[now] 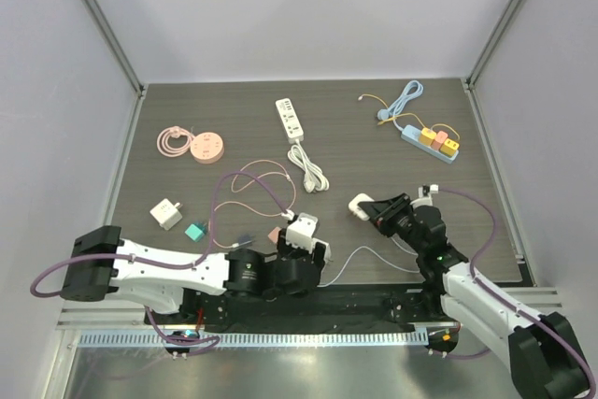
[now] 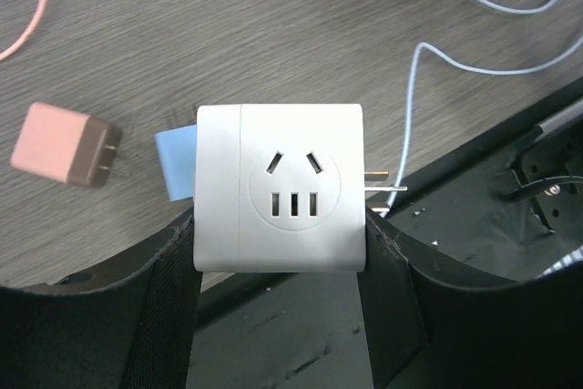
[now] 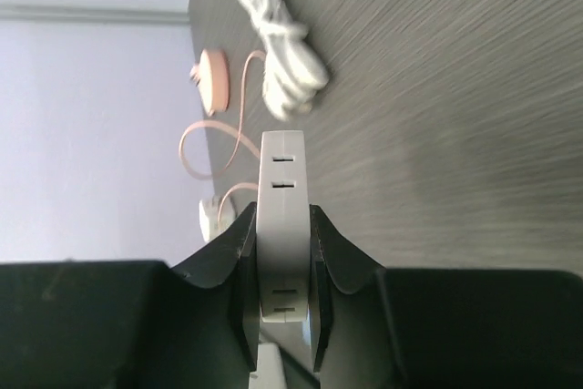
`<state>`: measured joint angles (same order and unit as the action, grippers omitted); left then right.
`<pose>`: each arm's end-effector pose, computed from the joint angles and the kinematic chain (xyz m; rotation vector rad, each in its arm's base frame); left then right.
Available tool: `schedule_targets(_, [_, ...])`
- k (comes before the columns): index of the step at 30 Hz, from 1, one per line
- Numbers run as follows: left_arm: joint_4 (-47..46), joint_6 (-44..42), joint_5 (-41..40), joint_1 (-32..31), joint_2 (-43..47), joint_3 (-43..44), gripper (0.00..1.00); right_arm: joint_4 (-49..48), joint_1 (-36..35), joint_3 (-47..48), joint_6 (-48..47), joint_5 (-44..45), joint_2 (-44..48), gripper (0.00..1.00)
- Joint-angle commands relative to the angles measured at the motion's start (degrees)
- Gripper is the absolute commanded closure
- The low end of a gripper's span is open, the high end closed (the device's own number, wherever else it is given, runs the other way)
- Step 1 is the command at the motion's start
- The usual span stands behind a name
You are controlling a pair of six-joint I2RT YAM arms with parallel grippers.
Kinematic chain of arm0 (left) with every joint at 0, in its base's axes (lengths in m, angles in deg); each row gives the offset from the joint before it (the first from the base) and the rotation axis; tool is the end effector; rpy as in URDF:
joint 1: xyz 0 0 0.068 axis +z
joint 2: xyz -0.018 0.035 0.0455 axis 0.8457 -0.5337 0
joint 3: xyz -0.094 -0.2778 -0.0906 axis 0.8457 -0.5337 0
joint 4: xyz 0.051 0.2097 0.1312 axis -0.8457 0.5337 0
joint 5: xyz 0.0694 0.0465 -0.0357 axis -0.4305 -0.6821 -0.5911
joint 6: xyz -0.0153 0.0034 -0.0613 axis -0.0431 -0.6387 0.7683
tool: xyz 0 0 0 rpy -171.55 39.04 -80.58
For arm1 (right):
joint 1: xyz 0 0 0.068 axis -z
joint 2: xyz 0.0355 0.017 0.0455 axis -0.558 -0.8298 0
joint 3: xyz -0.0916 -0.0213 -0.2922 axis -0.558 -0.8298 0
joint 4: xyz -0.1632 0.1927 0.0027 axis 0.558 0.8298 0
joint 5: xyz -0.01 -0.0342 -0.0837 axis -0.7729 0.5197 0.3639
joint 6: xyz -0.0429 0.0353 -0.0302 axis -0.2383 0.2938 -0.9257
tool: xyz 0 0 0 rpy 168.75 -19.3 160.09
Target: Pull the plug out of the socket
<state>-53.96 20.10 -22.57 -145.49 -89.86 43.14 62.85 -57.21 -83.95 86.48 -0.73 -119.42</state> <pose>0.0409 -0.2394 0.2588 0.3490 2.1830 -0.5513 0.1220 0.0590 0.1772 0.7918 1.9260 1.2224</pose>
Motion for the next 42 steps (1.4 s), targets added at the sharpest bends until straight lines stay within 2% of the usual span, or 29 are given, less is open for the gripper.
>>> schedule_targets(1, [1.92, 2.62, -6.9, -0.23, 2.96, -0.04, 1.0, -0.02, 5.0, 2.45, -3.89, -3.18, -2.13, 0.99])
schedule_targets(3, [2.72, 1.49, -7.86, -0.23, 5.24, 0.22, 1.0, 5.49, 5.01, 4.92, -8.3, -3.98, -4.94, 0.99])
schedule_targets(6, [5.09, -0.27, -9.19, 0.46, 8.4, 1.27, 1.0, 6.13, 4.83, 6.16, -15.34, -8.28, -7.93, 0.99])
schedule_targets(8, [5.97, -2.47, -7.88, 3.09, 9.99, 2.06, 1.0, 6.23, 4.13, 6.07, -18.85, -10.3, -11.1, 0.99])
schedule_targets(11, [5.28, -5.19, -2.61, 8.26, 12.19, 2.95, 1.0, 3.6, 1.68, 5.19, -20.71, -13.12, -14.62, 0.96])
schedule_targets(16, [2.37, -10.82, 8.89, 18.82, 11.06, 5.66, 1.0, 0.7, -11.85, 5.89, -21.07, -7.25, -17.96, 0.91])
schedule_targets(17, [1.94, -12.74, 10.66, 22.23, 9.14, 7.58, 1.0, 0.17, -12.82, 5.98, -21.07, -6.71, -19.01, 0.87])
schedule_targets(19, [0.44, -14.6, 14.08, 24.98, 6.59, 9.79, 1.0, -0.36, -14.58, 6.59, -21.68, -5.75, -19.89, 0.81])
schedule_targets(20, [0.26, -15.56, 15.41, 27.43, 3.44, 12.32, 1.0, -0.1, -14.77, 6.86, -22.03, -5.57, -20.33, 0.69])
schedule_targets(23, [0.17, -17.77, 20.68, 31.91, -4.72, 17.34, 1.0, 2.36, -15.21, 8.27, -23.88, -4.34, -21.22, 0.45])
schedule_targets(25, [-0.17, -20.14, 23.06, 33.6, -8.88, 23.06, 1.0, 5.08, -15.29, 9.49, -25.36, -3.46, -20.95, 0.39])
schedule_targets(26, [-0.27, -20.93, 23.33, 35.0, -11.42, 25.25, 1.0, 6.3, -15.3, 10.02, -25.72, -2.15, -20.69, 0.32])
schedule_targets(27, [0.43, -21.46, 23.68, 35.71, -15.8, 29.97, 1.0, 9.45, -15.21, 10.64, -26.08, -1.35, -20.17, 0.31])
schedule_targets(28, [1.66, -22.85, 23.77, 36.67, -18.45, 32.71, 1.0, 11.31, -15.21, 11.77, -26.25, -0.3, -18.86, 0.19])
schedule_targets(31, [3.42, -26.02, 21.49, 37.64, -27.6, 42.21, 1.0, 17.2, -15.21, 13.27, -26.43, 4.18, -14.82, 0.15])
schedule_targets(32, [3.6, -26.81, 20.27, 38.69, -31.88, 46.24, 1.0, 20.09, -15.21, 14.06, -26.26, 6.54, -12.63, 0.01])
schedule_targets(33, [3.6, -26.82, 19.65, 38.7, -33.92, 46.28, 1.0, 22.2, -15.21, 14.07, -26.25, 7.96, -12.6, 0.0])
schedule_targets(37, [3.87, -25.86, 20.6, 41.94, -44.36, 56.96, 1.0, 31.7, -15.03, 17.75, -25.99, 14.99, -7.08, 0.0])
schedule_targets(39, [2.73, -27.43, 20.35, 42.57, -48.34, 60.23, 1.0, 34.51, -15.03, 18.29, -25.99, 16.4, -3.91, 0.0])
schedule_targets(40, [2.98, -28.48, 19.91, 42.66, -53.06, 64.6, 1.0, 35.14, -15.03, 18.64, -26.16, 16.5, -3.12, 0.0])
schedule_targets(42, [7.17, -31.3, 19.2, 42.74, -58.26, 70.85, 1.0, 38.3, -15.03, 19.43, -26.08, 17.28, -1.71, 0.0])
